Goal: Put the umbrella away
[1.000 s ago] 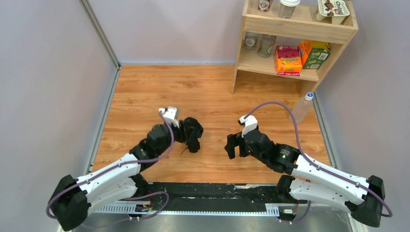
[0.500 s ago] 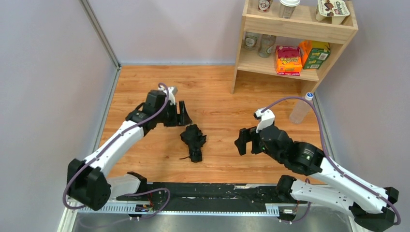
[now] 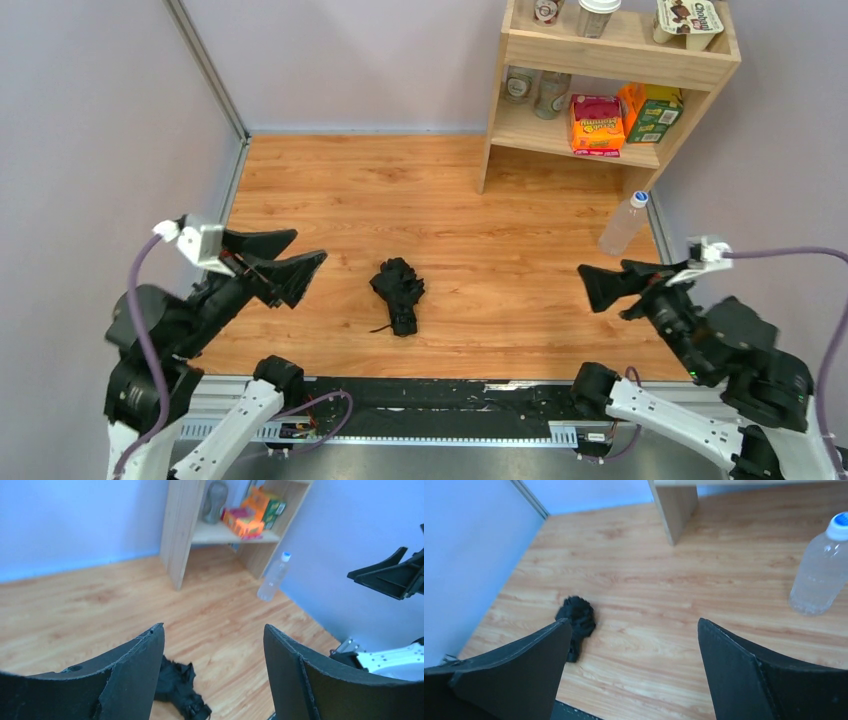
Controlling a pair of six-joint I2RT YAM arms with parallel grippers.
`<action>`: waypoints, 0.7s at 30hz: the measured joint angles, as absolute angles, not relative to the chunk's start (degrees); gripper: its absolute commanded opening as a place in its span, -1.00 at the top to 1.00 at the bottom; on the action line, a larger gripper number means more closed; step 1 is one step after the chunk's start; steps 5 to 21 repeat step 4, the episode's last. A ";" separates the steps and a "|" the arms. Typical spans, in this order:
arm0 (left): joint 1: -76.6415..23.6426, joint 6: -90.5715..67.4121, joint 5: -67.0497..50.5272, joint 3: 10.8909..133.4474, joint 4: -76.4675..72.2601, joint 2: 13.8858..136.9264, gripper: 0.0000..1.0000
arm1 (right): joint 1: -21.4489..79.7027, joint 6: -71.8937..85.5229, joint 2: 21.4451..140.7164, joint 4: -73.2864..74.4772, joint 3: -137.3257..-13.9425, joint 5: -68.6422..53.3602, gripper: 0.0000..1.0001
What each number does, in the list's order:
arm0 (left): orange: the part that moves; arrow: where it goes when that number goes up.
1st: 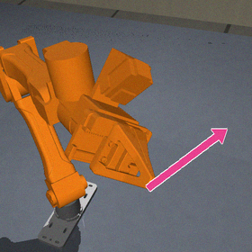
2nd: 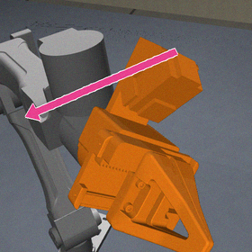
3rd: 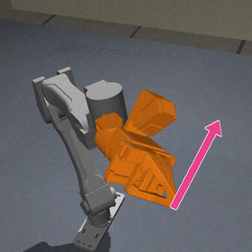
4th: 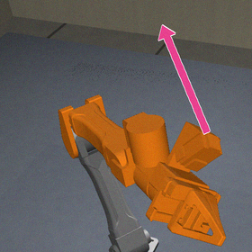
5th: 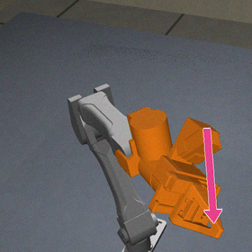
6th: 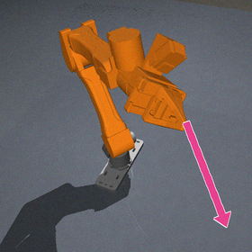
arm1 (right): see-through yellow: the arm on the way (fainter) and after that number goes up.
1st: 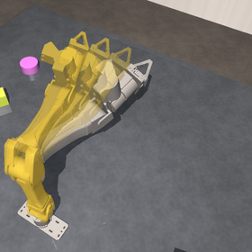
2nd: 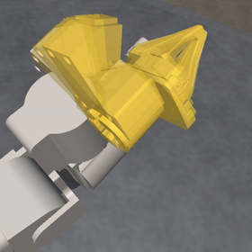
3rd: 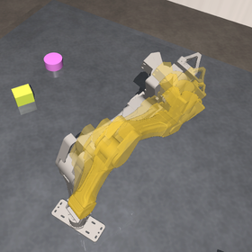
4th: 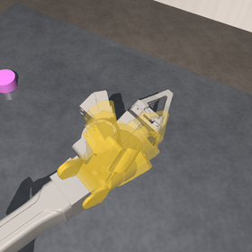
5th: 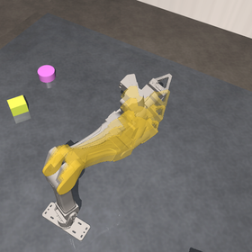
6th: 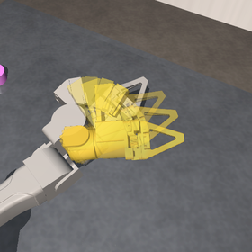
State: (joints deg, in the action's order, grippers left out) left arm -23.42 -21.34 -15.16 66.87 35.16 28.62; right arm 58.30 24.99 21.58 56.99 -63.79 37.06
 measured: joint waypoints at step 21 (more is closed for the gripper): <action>-23.42 -20.43 -15.20 69.95 34.39 24.36 -0.58 | 58.30 22.33 16.75 55.33 -67.05 37.67 -1.00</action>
